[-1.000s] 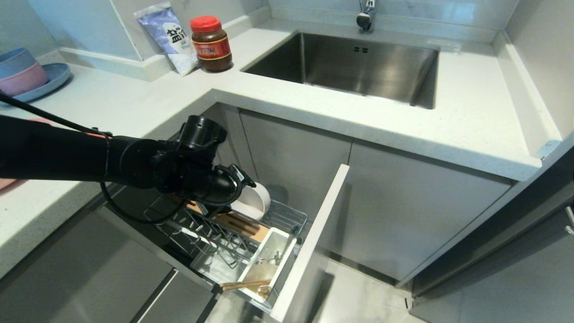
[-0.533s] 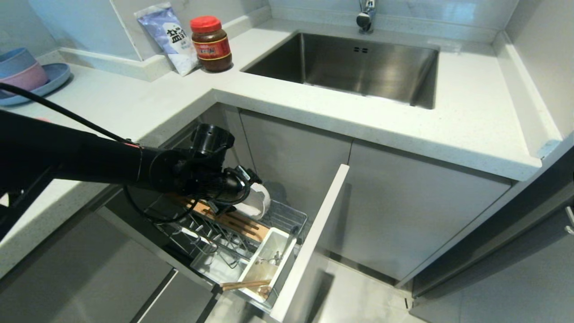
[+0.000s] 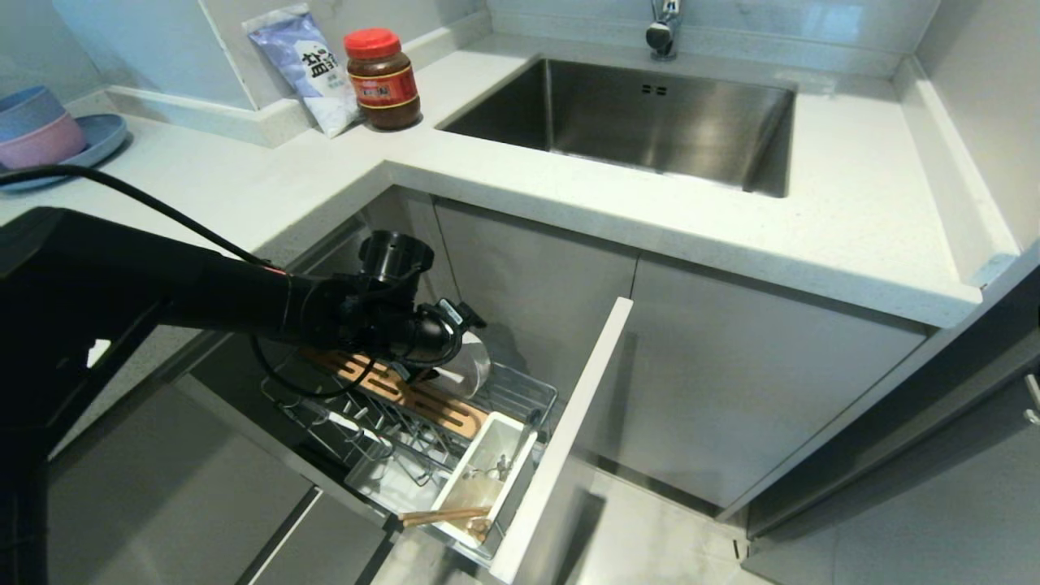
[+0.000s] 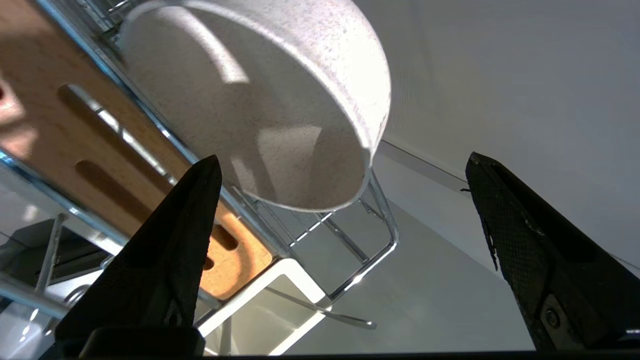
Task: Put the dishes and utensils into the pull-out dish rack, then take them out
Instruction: Take the bowl out of the cupboard
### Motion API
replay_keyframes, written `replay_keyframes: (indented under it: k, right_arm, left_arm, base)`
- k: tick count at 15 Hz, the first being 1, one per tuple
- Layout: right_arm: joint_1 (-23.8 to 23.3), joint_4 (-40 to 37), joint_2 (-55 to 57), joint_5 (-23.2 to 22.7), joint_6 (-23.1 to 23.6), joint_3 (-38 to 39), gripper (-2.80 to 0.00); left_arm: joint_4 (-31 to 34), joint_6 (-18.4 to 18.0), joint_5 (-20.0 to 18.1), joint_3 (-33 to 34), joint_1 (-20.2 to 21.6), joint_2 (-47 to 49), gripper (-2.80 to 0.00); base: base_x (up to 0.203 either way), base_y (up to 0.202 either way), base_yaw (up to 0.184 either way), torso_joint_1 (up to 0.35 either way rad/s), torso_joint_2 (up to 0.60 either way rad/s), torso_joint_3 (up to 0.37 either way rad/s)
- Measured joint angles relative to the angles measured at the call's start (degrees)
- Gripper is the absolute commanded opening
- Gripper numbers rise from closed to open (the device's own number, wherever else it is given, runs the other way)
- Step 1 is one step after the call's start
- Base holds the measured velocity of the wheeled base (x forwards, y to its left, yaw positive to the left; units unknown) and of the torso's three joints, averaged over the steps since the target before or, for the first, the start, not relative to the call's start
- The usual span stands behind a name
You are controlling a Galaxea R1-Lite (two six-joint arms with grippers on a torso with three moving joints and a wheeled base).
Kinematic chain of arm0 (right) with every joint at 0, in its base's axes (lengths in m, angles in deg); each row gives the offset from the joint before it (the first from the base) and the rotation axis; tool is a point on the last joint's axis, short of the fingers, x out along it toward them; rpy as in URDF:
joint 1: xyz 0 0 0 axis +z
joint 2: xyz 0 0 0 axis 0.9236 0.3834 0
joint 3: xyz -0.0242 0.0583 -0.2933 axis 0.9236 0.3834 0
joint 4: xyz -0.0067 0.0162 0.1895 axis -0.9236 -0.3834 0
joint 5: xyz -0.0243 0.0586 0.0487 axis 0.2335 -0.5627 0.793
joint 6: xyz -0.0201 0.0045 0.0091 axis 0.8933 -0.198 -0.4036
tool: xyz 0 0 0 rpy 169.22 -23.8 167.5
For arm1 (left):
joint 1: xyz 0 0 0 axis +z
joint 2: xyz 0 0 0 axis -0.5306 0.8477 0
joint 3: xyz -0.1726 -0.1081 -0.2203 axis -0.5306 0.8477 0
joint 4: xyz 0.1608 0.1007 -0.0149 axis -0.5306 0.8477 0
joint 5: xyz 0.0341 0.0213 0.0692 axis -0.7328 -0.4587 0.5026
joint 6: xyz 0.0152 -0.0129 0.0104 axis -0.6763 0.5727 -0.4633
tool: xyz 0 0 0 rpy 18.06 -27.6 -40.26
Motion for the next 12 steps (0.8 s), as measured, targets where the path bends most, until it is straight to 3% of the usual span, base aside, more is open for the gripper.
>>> replay_keyframes:
  k: [6, 7, 8, 12]
  right_arm:
    - [0.0, 0.0, 0.0, 0.0, 0.0, 0.0, -2.8]
    - [0.0, 0.0, 0.0, 0.01, 0.0, 0.0, -2.8]
    - [0.0, 0.0, 0.0, 0.0, 0.0, 0.0, -2.8]
    - [0.0, 0.0, 0.0, 0.01, 0.0, 0.0, -2.8]
  left_arm:
    - [-0.5, -0.12, -0.1, -2.06, 0.48, 2.42, 0.0]
    - [-0.5, -0.12, -0.08, -2.29, 0.49, 2.64, -2.39]
    - [-0.52, -0.16, -0.08, -2.42, 0.49, 2.78, -2.8]
    - [-0.41, -1.22, -0.14, -2.88, 0.23, 3.0, -2.8]
  base:
    - [0.0, 0.0, 0.0, 0.0, 0.0, 0.0]
    - [0.0, 0.0, 0.0, 0.0, 0.0, 0.0]
    - [0.0, 0.0, 0.0, 0.0, 0.0, 0.0]
    - [0.0, 0.0, 0.0, 0.0, 0.0, 0.0]
